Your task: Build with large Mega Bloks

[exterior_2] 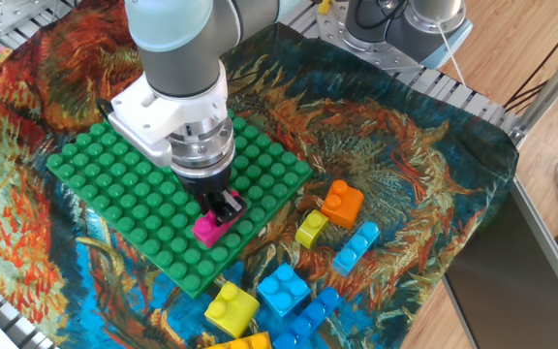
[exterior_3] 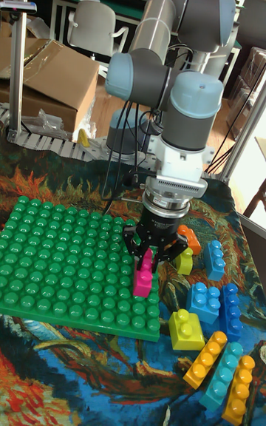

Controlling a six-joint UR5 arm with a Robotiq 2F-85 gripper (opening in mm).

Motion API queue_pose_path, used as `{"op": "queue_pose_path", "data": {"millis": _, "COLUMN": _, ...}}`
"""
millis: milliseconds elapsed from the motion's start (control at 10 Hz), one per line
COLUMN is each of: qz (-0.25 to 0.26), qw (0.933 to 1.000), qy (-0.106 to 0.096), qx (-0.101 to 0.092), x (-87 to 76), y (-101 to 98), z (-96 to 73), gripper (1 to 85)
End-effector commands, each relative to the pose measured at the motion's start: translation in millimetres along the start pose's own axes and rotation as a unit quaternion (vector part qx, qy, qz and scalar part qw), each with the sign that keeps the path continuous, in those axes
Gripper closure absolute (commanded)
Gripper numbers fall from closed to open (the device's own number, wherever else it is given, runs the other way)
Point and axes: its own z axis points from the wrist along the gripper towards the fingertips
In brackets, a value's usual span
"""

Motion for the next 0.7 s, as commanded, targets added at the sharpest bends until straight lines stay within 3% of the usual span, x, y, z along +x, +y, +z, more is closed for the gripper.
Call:
{"op": "queue_pose_path", "data": {"millis": 0, "qz": 0.009, "qw": 0.9998, "qy": 0.000, "qx": -0.015, "x": -0.5, "y": 4.6, "z": 1.1, "gripper": 84.3}}
{"op": "queue_pose_path", "data": {"millis": 600, "qz": 0.002, "qw": 0.9999, "qy": -0.002, "qx": -0.012, "x": 2.3, "y": -3.0, "z": 5.1, "gripper": 84.3}}
